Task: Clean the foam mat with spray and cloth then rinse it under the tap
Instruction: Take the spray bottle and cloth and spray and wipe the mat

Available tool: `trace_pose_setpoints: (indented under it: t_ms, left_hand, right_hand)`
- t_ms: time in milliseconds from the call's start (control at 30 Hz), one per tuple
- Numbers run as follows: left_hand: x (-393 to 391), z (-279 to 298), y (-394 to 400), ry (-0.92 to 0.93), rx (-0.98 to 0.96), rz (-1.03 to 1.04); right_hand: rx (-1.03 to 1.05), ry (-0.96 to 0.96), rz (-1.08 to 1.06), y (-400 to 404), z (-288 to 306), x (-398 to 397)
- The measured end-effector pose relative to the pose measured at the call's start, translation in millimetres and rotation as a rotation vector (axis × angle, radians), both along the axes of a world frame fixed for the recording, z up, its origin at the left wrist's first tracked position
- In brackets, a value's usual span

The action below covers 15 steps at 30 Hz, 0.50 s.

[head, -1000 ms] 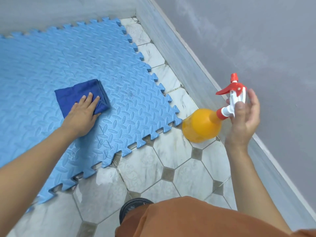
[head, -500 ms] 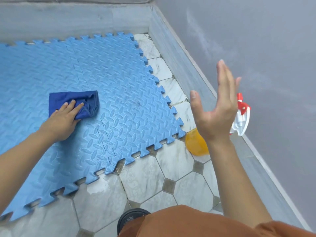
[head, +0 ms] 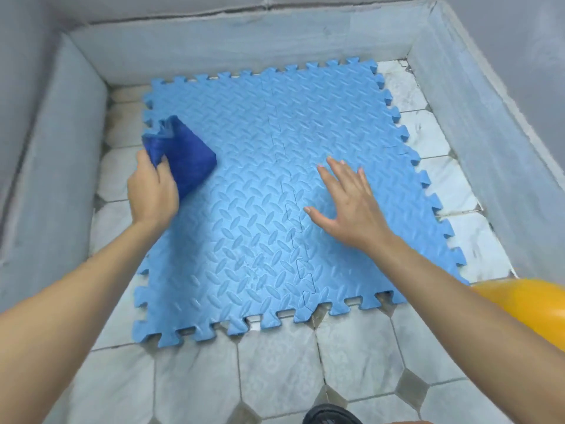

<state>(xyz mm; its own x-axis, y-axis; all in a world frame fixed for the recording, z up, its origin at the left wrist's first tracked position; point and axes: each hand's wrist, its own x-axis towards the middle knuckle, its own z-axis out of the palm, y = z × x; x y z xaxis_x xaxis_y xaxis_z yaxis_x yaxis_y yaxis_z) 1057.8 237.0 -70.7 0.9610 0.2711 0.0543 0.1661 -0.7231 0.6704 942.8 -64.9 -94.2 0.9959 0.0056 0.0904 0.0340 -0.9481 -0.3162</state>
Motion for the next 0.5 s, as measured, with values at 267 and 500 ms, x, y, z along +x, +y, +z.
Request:
trace_pose_setpoints:
  t_ms: [267,500]
  left_hand:
    - [-28.0,-71.8,-13.7,0.149,0.525,-0.782]
    - [51.4,-84.0,0.1,0.155,0.485,-0.276]
  right_hand:
    - [-0.073,0.096,-0.037,-2.4,-42.0,112.4]
    - [-0.025,0.076,-0.210,-12.4,-56.5,125.2]
